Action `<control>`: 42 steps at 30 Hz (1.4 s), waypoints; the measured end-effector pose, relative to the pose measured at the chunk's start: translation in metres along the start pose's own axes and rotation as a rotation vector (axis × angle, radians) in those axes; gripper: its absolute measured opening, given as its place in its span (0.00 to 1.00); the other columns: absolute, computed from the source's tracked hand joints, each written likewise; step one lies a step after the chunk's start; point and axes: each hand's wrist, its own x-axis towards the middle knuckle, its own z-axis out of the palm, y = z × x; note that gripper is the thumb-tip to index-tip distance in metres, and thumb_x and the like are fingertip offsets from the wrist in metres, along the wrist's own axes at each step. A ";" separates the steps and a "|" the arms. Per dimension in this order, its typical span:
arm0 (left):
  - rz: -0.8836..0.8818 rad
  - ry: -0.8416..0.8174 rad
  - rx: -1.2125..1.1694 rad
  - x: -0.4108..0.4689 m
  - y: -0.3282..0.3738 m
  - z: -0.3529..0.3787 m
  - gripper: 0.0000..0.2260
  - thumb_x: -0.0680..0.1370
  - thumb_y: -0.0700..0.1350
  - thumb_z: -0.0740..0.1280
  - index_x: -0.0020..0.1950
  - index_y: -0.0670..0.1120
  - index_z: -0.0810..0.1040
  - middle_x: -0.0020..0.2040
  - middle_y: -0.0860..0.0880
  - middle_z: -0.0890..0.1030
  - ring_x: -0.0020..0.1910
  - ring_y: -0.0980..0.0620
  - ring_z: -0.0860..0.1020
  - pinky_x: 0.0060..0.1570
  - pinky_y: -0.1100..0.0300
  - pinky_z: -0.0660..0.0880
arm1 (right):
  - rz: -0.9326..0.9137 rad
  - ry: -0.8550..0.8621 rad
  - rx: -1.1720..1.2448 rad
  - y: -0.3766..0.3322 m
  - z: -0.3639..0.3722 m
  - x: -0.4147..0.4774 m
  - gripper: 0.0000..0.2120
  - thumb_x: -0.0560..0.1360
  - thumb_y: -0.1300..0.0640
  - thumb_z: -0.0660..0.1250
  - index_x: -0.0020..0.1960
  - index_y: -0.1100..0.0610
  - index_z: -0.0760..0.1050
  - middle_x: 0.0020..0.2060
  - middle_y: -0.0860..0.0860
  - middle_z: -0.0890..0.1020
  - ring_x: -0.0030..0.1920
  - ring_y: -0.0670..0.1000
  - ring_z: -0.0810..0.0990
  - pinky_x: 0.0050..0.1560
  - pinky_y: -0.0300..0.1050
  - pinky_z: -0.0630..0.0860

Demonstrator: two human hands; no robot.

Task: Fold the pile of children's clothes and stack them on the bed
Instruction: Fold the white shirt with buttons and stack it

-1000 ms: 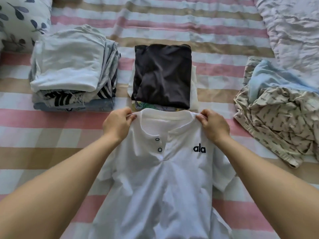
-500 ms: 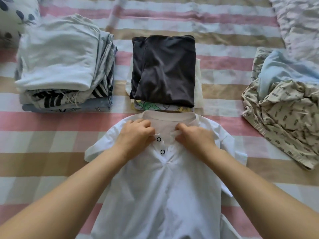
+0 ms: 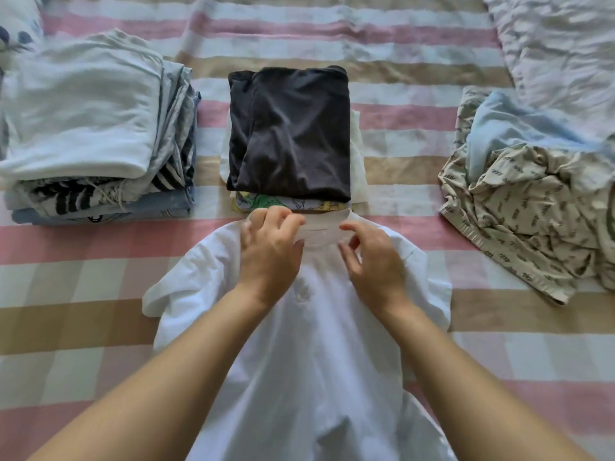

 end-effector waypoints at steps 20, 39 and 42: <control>0.144 -0.344 -0.141 0.046 0.104 0.081 0.06 0.78 0.41 0.63 0.51 0.40 0.76 0.52 0.43 0.74 0.47 0.41 0.75 0.39 0.53 0.71 | 0.510 0.452 0.145 0.106 -0.079 -0.049 0.10 0.78 0.55 0.62 0.48 0.62 0.71 0.42 0.59 0.81 0.43 0.61 0.78 0.35 0.46 0.62; -0.303 0.046 -0.525 -0.138 0.049 -0.013 0.13 0.74 0.31 0.65 0.54 0.46 0.77 0.52 0.49 0.75 0.47 0.53 0.76 0.43 0.73 0.71 | 0.372 -0.046 0.396 0.060 -0.085 -0.179 0.01 0.75 0.49 0.65 0.46 0.43 0.74 0.43 0.41 0.79 0.45 0.44 0.77 0.43 0.36 0.73; -0.473 0.113 -0.394 -0.200 0.018 -0.042 0.11 0.74 0.36 0.65 0.56 0.42 0.77 0.55 0.49 0.74 0.55 0.47 0.74 0.53 0.63 0.70 | 0.494 -0.149 0.462 0.046 -0.081 -0.218 0.08 0.73 0.50 0.67 0.51 0.41 0.73 0.48 0.43 0.80 0.48 0.41 0.77 0.45 0.35 0.73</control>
